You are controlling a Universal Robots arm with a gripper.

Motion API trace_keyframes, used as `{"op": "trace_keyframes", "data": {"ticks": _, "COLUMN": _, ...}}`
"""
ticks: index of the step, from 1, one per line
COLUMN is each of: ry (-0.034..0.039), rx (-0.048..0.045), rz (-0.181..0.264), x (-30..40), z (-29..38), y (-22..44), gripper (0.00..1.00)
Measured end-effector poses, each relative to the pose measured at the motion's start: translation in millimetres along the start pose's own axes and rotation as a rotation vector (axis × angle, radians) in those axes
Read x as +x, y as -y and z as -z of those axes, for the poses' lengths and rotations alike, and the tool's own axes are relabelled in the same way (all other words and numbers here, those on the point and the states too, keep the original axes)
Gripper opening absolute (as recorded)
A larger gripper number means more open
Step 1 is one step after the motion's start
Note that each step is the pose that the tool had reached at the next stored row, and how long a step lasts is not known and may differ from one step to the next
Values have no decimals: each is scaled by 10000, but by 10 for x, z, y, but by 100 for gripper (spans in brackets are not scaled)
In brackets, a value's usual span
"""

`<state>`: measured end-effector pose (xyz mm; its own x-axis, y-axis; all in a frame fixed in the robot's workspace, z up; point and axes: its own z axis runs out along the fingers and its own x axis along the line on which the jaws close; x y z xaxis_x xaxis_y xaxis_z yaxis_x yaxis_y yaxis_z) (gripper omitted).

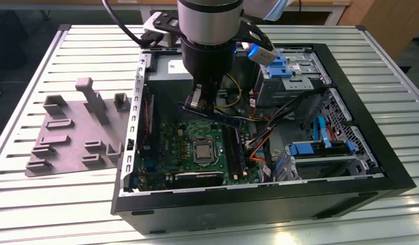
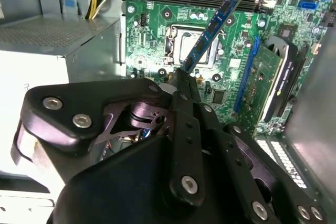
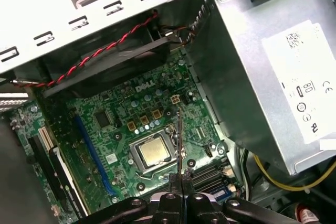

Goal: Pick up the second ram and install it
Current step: 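Insert the second ram into the second slot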

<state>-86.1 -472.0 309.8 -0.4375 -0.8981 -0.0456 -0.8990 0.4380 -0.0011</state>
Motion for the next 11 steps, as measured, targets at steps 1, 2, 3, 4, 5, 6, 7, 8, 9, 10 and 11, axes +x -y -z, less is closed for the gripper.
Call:
{"op": "trace_keyframes", "data": {"ticks": 1, "ry": 0, "rx": 4, "rz": -87, "x": 1, "z": -1, "y": 0, "gripper": 12}}
{"op": "trace_keyframes", "data": {"ticks": 2, "ry": 0, "rx": 8, "rz": -176, "x": 2, "z": -1, "y": 1, "gripper": 12}}
{"op": "trace_keyframes", "data": {"ticks": 3, "ry": 0, "rx": 12, "rz": -265, "x": 3, "z": -2, "y": 1, "gripper": 12}}
{"op": "trace_keyframes", "data": {"ticks": 4, "ry": 0, "rx": 17, "rz": -354, "x": 4, "z": -3, "y": 2, "gripper": 12}}
{"op": "trace_keyframes", "data": {"ticks": 5, "ry": -1, "rx": 20, "rz": -445, "x": 5, "z": -3, "y": 2, "gripper": 12}}
{"op": "trace_keyframes", "data": {"ticks": 6, "ry": 0, "rx": 24, "rz": -535, "x": 6, "z": -3, "y": 3, "gripper": 12}}
{"op": "trace_keyframes", "data": {"ticks": 7, "ry": -1, "rx": 29, "rz": -632, "x": 7, "z": -4, "y": 3, "gripper": 12}}
{"op": "trace_keyframes", "data": {"ticks": 8, "ry": -1, "rx": 33, "rz": -722, "x": 8, "z": -4, "y": 4, "gripper": 12}}
{"op": "trace_keyframes", "data": {"ticks": 9, "ry": -1, "rx": 37, "rz": -813, "x": 9, "z": -4, "y": 4, "gripper": 12}}
{"op": "trace_keyframes", "data": {"ticks": 10, "ry": -1, "rx": 41, "rz": -903, "x": 9, "z": -5, "y": 4, "gripper": 12}}
{"op": "trace_keyframes", "data": {"ticks": 11, "ry": -1, "rx": 45, "rz": -992, "x": 10, "z": -5, "y": 5, "gripper": 12}}
